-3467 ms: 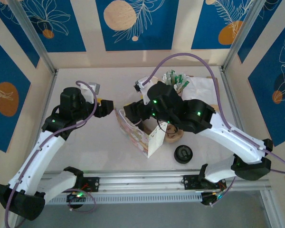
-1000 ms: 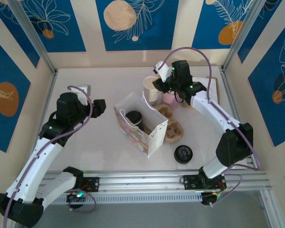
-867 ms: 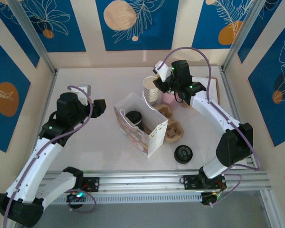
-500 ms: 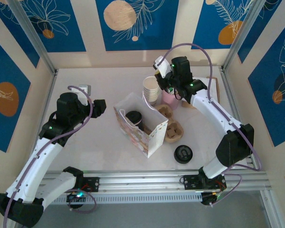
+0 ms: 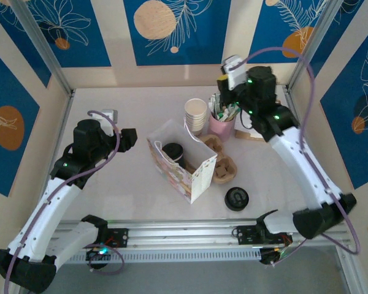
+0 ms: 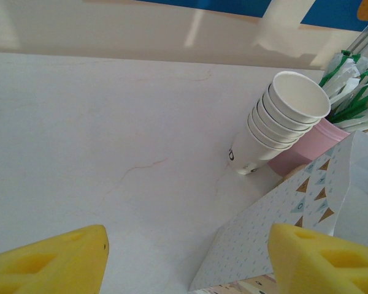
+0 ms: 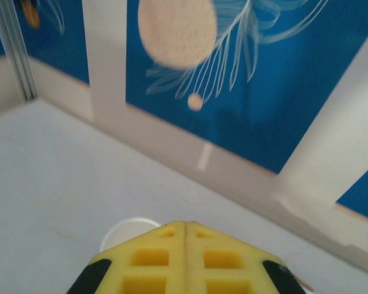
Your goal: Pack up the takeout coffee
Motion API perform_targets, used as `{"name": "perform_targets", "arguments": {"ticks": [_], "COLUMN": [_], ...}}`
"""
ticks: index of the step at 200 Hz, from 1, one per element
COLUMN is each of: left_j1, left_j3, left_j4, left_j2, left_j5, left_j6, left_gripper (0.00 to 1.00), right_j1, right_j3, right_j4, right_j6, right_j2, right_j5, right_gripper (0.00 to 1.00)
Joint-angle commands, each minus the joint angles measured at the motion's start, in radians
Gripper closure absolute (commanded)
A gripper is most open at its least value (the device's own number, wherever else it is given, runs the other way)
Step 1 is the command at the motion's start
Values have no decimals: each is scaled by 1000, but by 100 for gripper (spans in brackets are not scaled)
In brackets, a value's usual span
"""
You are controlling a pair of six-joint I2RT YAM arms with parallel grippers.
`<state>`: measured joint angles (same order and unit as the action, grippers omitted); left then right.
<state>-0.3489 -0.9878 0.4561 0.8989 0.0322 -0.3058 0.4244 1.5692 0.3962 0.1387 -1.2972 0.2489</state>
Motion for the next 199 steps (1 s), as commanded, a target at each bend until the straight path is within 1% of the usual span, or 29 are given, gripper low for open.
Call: {"name": "perform_targets", "arguments": {"ticks": [1,32,57,90,117,141,159,199], "left_j1": [6,8,8,8,8,8,8,8], "left_j3": [9,11,18,39,44,46,48,47], "left_j4": [-7,-19,-40,-87,-101,-110,-114,-113], "left_j2": [-8,-8,-14,-31,-31,-28,-26,-23], "left_j5": [12,44,96,167,204,231,240,252], "left_j6": [-7,-9,-1,-4,-7,-12,-16,-16], "left_gripper": [30,31,32,36,37,37,37,37], "right_j1": [-1,16,59,137,209,287,342,433], "right_j3": [48,74,103,131,160,138,115,41], "right_j4": [56,118,160,175,185,163,155,96], "right_j6": [-139,-279,-329,-391,-440,-429,-403,-293], "right_j2": [132,259,310,334,322,307,283,225], "right_j5": [-26,-143,-207,-297,-363,-360,-319,-258], "right_gripper": [100,100,100,100,100,100,100,100]}}
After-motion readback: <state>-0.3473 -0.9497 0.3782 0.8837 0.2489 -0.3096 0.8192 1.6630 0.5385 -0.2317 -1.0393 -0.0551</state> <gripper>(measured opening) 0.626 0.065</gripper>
